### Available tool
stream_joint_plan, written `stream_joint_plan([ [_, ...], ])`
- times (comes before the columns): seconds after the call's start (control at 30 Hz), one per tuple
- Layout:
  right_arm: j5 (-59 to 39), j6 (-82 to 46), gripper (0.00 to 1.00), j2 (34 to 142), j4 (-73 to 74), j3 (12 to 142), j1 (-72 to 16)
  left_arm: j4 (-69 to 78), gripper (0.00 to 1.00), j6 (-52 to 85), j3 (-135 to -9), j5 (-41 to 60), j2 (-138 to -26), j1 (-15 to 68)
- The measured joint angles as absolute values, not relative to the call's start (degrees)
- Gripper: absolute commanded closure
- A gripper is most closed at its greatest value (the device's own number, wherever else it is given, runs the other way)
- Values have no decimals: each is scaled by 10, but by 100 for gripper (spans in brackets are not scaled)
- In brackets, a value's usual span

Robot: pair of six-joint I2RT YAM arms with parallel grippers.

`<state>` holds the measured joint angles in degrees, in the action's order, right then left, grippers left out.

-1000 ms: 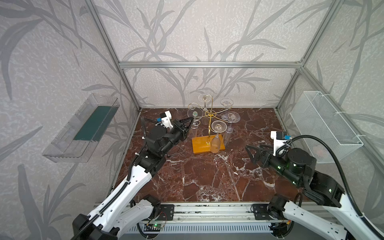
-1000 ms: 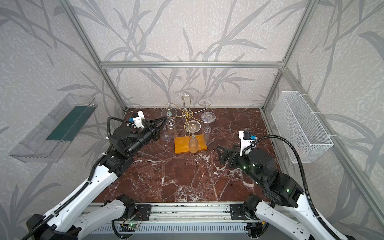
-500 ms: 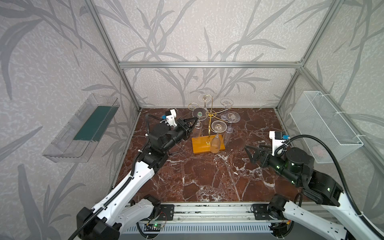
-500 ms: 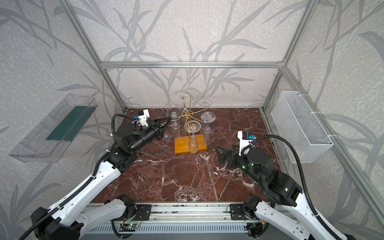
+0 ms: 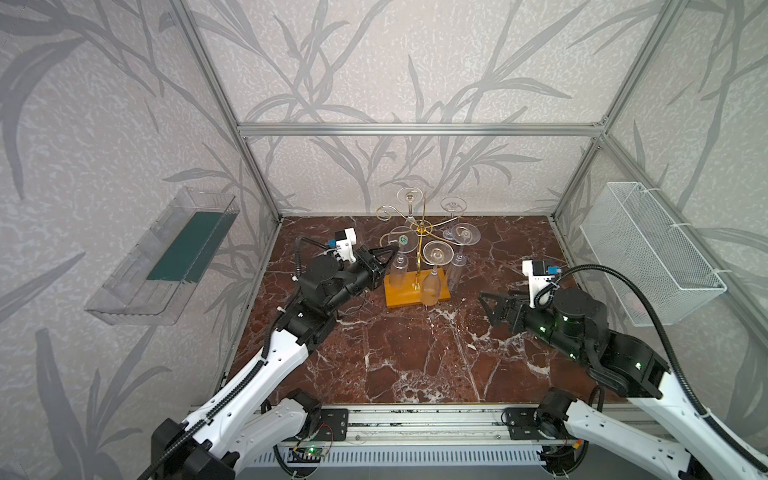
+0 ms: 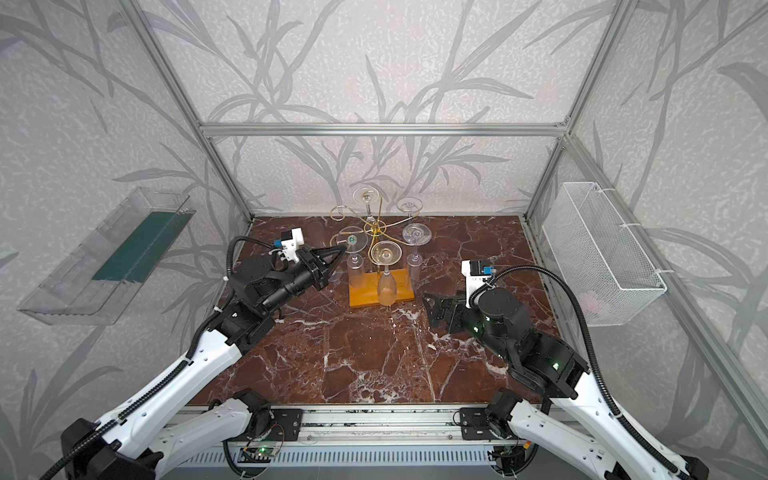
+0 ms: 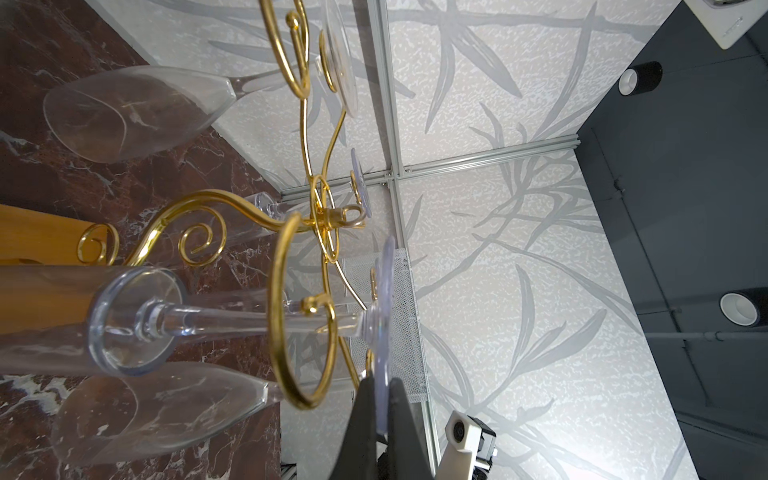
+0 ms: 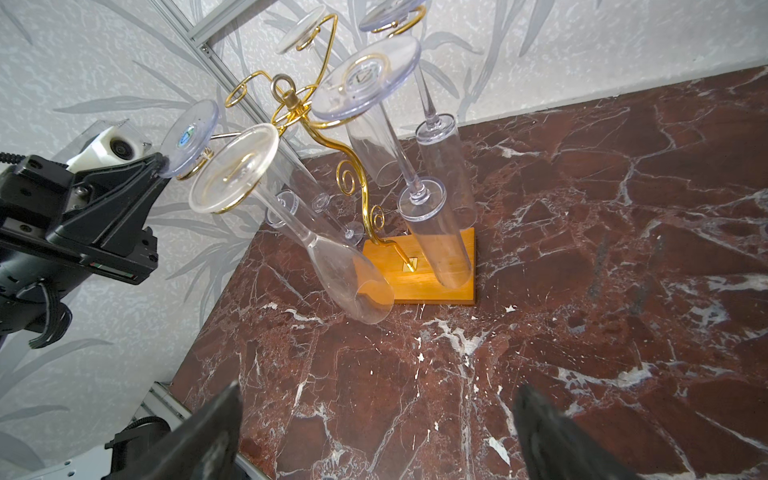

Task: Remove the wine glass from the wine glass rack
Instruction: 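Pull the glass off the rack with the left gripper, away from the rack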

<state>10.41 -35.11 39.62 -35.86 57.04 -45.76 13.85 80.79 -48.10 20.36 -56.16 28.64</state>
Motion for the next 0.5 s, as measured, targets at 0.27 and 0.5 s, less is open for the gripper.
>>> stream_joint_plan([
  [0.27,104,-350,1,396,-358,570,-458,142,100,812,-448,206,-535,289],
  [0.5,99,-344,1,406,-354,570,-458,117,100,811,-417,188,-474,289],
])
